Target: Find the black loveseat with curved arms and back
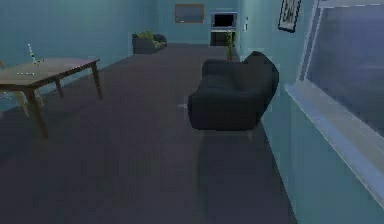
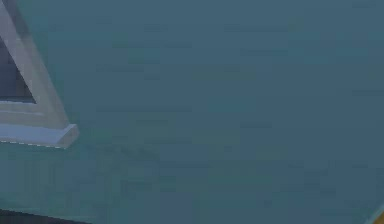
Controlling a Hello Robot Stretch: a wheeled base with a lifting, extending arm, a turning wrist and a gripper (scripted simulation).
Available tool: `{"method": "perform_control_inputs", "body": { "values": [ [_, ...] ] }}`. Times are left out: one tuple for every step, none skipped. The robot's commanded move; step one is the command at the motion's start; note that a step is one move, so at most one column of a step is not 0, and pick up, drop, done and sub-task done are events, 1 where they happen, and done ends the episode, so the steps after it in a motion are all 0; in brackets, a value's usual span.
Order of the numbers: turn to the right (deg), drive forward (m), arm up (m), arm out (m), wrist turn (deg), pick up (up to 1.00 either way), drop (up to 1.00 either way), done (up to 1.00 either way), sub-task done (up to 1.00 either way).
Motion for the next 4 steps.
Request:
{"method": "perform_control_inputs", "body": {
  "values": [
    [0.0, 1.00, 0.00, 0.00, 0.0, 0.00, 0.00, 0.00, 0.00],
    [-6.0, 0.00, 0.00, 0.00, 0.0, 0.00, 0.00, 0.00, 0.00],
    [0.0, 0.15, 0.00, 0.00, 0.0, 0.00, 0.00, 0.00, 0.00],
    [24.0, 0.00, 0.00, 0.00, 0.0, 0.00, 0.00, 0.00, 0.00]
  ]
}}
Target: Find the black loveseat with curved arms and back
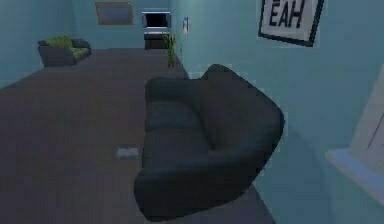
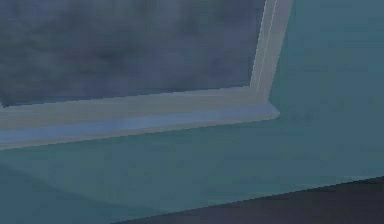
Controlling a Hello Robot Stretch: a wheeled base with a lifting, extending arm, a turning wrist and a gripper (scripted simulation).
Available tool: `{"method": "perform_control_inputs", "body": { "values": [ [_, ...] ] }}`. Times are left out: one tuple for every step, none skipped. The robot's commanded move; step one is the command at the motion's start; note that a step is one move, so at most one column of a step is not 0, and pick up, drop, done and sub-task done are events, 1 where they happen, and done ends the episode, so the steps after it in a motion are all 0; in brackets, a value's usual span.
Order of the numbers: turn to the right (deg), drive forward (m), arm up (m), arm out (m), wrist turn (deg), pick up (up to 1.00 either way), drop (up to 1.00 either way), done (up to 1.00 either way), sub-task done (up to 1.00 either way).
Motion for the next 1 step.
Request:
{"method": "perform_control_inputs", "body": {
  "values": [
    [0.0, 0.00, 0.00, 0.00, 0.0, 0.00, 0.00, 1.00, 0.00]
  ]
}}
